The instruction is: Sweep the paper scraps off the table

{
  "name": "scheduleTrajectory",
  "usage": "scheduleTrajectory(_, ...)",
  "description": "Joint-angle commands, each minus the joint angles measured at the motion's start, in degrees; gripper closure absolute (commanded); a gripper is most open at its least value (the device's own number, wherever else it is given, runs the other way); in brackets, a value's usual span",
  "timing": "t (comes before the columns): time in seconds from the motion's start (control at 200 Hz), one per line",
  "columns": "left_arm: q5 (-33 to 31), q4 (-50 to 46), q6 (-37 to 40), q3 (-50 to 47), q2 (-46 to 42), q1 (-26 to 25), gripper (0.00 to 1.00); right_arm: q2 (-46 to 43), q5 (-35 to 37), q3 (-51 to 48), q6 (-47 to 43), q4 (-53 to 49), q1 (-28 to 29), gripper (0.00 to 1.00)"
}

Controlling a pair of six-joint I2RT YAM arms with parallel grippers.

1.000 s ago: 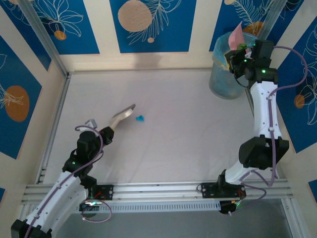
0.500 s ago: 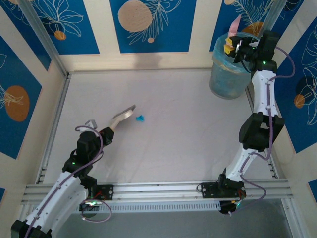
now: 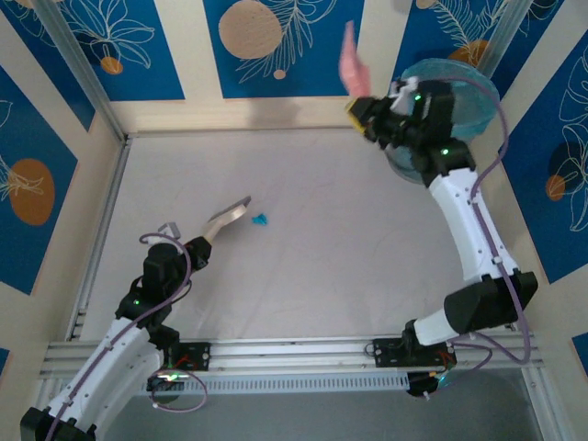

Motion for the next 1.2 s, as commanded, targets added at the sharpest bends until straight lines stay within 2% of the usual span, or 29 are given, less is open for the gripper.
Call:
scheduleTrajectory(0.0,-2.4,-1.9,0.0,2.8,-1.4,0.2,1.0,0.0,9.8,-7.6,-18.4,-6.3,4.9,1.0)
scheduleTrajectory(0.195,-5.3,-4.3,0.6,3.0,-4.1,0.3,1.0,0.6,17.1,-17.1,-28.3,-12.3,13.8,1.0)
scheduleTrajectory(0.275,-6.1,-5.1,1.0,3.3,-4.6,0.2,1.0,0.2,25.1,-20.0,-32.6,-15.3,19.5,1.0)
scheduleTrajectory(0.365,-6.4,-4.9,1.2,3.2,-4.5,0.2,1.0,0.7,30.2,-22.3,-37.1,-18.1,25.9,1.0)
scheduleTrajectory(0.475,-5.8,-3.5,1.4,2.9,-2.9,0.2,1.0,2.8,40.1,-23.3,-39.8,-22.0,33.5,1.0)
scheduleTrajectory(0.56,-5.6,-3.2,2.1,3.5,-1.1,0.2,1.0,5.5,44.9,-23.5,-41.1,-24.8,37.5,1.0)
scheduleTrajectory(0.81,-3.1,-0.7,4.6,4.7,3.0,0.2,1.0,13.9,47.2,-22.4,-41.4,-28.4,41.5,1.0)
scheduleTrajectory(1.025,-0.8,1.1,5.5,5.4,7.4,0.2,1.0,15.9,43.4,-24.5,-42.1,-24.7,42.3,1.0)
scheduleTrajectory(1.195,2.2,3.1,6.7,6.9,14.2,0.2,1.0,18.9,47.5,-21.3,-43.3,-26.7,43.9,1.0)
